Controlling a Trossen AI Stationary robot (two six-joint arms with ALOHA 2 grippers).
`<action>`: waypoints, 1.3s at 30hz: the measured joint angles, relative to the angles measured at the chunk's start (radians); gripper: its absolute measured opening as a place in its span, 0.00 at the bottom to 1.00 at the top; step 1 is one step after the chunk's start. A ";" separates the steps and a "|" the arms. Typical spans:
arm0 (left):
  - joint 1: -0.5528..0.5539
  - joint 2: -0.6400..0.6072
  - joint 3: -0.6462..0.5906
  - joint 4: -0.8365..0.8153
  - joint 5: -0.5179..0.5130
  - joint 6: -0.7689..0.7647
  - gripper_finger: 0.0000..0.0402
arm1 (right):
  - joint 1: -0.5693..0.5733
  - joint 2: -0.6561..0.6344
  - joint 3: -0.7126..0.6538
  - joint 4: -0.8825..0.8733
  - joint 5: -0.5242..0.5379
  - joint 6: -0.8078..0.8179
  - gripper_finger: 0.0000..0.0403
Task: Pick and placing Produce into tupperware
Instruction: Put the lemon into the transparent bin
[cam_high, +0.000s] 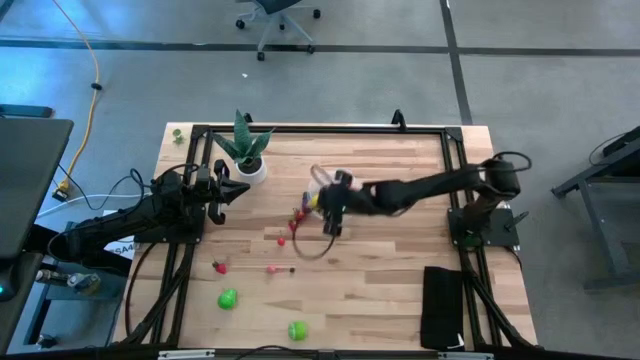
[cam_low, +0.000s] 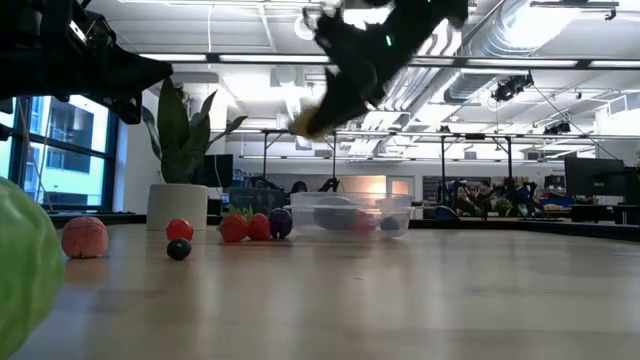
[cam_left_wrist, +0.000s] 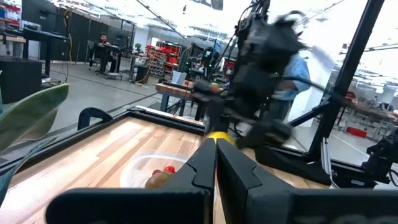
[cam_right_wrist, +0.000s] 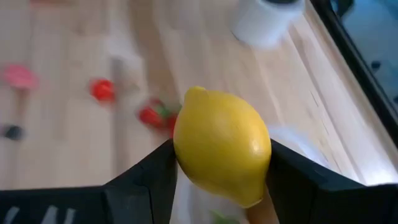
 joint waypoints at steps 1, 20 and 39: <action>0.000 0.000 0.000 0.000 0.000 0.000 0.01 | -0.026 -0.014 -0.035 0.025 -0.019 0.001 0.46; 0.000 0.000 0.000 -0.001 0.000 0.000 0.01 | -0.167 0.048 -0.126 0.052 -0.247 0.007 0.48; 0.000 0.000 0.000 0.000 0.000 0.000 0.01 | -0.152 0.115 -0.126 0.067 -0.261 -0.045 0.49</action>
